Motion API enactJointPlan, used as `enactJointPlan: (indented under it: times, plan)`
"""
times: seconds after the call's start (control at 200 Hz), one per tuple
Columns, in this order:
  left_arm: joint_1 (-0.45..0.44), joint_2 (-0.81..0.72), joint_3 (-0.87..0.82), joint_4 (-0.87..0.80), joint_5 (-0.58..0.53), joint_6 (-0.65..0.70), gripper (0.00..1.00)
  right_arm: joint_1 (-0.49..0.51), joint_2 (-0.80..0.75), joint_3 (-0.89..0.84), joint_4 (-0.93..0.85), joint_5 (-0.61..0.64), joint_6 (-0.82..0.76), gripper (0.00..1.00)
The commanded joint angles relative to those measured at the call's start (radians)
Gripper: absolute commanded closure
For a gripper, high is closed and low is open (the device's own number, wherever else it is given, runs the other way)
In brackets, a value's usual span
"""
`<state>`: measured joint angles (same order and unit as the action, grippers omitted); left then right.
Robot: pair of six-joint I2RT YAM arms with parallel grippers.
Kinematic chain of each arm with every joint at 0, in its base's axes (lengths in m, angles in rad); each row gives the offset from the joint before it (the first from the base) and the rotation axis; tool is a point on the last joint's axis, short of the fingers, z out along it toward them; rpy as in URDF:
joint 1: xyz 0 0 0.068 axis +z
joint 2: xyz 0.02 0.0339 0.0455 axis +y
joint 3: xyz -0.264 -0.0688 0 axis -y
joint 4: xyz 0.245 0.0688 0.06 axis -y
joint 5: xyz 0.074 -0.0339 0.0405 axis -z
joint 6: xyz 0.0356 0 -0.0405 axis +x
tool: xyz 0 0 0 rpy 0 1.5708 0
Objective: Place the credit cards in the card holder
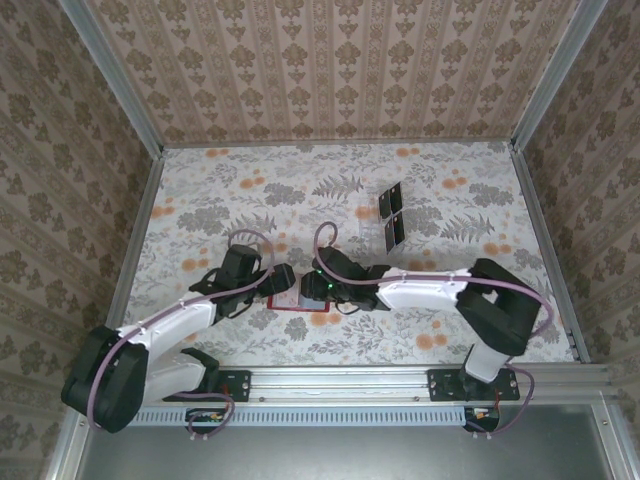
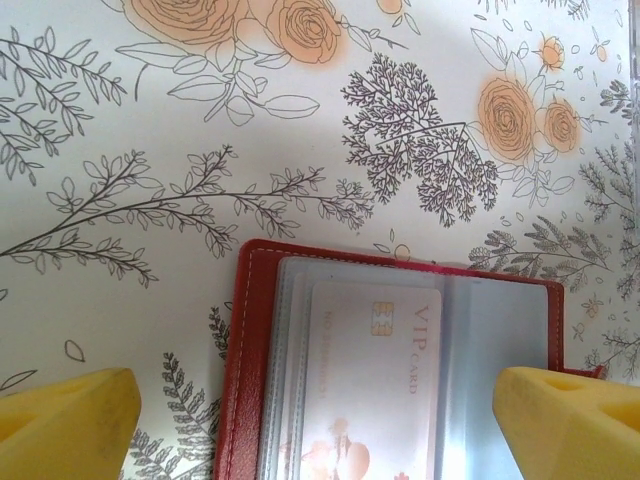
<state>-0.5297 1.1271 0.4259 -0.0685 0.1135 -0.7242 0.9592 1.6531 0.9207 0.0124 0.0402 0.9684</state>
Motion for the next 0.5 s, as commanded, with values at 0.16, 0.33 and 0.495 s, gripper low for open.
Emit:
enactJointPlan:
  times: [0.16,0.33,0.495]
  plan:
    - [0.011,-0.029,0.072,-0.155,-0.055,0.07,0.0,-0.005,-0.026,0.107,-0.366,0.239,-0.123,0.4]
    - [0.011,-0.009,0.09,-0.194,-0.073,0.08,0.0,0.013,0.073,0.215,-0.445,0.267,-0.185,0.37]
    - [0.01,0.021,0.099,-0.196,-0.064,0.094,0.0,0.023,0.164,0.287,-0.5,0.308,-0.2,0.37]
